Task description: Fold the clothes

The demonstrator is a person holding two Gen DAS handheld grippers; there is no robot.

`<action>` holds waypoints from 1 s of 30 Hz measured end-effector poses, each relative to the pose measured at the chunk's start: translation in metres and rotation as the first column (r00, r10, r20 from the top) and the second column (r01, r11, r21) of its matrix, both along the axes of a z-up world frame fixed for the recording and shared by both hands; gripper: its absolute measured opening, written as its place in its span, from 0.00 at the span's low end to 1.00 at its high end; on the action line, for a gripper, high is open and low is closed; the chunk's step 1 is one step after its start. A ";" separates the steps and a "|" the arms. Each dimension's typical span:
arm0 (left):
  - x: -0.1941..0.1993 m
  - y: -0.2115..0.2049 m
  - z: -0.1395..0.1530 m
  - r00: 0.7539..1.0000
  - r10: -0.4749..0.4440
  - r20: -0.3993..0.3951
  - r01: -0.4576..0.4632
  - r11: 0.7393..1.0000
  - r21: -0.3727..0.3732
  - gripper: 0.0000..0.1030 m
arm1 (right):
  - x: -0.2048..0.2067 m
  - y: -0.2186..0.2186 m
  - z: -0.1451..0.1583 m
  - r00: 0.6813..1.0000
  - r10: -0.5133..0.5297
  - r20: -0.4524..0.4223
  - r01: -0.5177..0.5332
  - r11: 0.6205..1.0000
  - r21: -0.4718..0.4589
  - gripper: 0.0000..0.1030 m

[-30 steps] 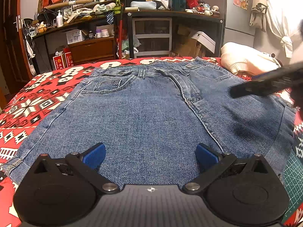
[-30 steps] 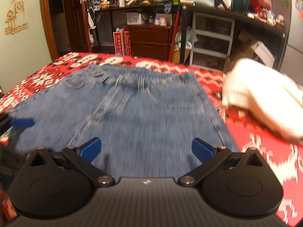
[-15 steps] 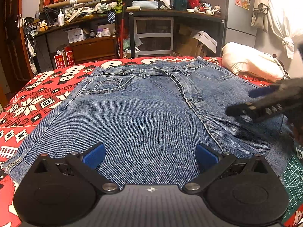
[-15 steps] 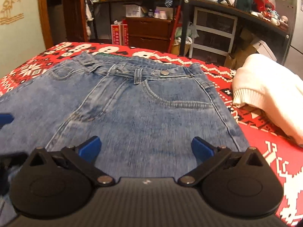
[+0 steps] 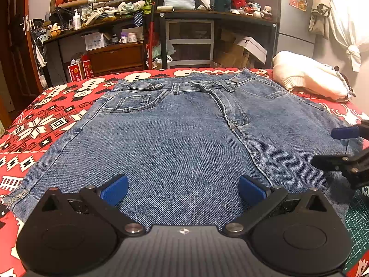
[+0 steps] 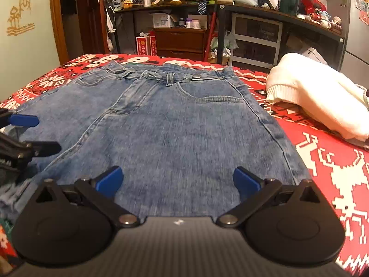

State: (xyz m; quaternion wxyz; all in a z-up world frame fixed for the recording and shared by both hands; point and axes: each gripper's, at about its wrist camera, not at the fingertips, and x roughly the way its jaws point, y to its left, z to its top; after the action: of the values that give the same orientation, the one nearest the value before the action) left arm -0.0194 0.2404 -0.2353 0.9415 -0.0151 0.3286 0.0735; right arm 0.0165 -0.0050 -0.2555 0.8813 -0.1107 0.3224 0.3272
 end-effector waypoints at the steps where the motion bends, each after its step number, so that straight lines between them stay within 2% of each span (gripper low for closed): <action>1: 0.000 0.000 0.000 1.000 0.000 0.000 0.000 1.000 0.000 1.00 | -0.002 -0.002 0.000 1.000 -0.001 0.000 0.001 1.000 0.001 1.00; 10: 0.000 0.000 -0.001 1.000 0.000 0.001 0.000 1.000 0.000 1.00 | -0.017 -0.016 0.002 1.000 -0.005 0.003 0.005 1.000 -0.002 1.00; 16: 0.000 0.000 0.000 1.000 -0.001 0.002 0.001 1.000 0.000 1.00 | -0.017 -0.016 0.009 0.999 -0.019 -0.039 0.018 0.999 -0.033 1.00; 20: 0.000 0.000 0.000 1.000 -0.001 0.003 0.001 1.000 0.001 1.00 | -0.013 -0.013 0.023 0.999 -0.041 -0.025 0.042 0.999 0.029 1.00; 26: -0.001 0.000 0.000 1.000 -0.001 0.004 0.001 1.000 0.001 1.00 | -0.008 0.021 0.031 0.999 0.027 0.022 -0.027 0.999 0.039 0.99; 27: 0.000 0.000 0.000 1.000 -0.001 0.004 0.001 1.000 0.001 1.00 | -0.006 0.027 0.031 0.999 0.035 0.017 -0.036 0.998 0.043 0.98; 30: 0.000 0.000 0.000 1.000 -0.001 0.004 0.001 1.000 0.001 1.00 | -0.003 0.043 0.026 0.999 0.054 -0.007 -0.053 0.997 0.052 0.87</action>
State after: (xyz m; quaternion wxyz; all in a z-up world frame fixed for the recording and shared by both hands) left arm -0.0198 0.2407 -0.2356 0.9421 -0.0147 0.3269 0.0733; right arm 0.0140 0.0384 -0.2291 0.8735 -0.0953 0.3144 0.3593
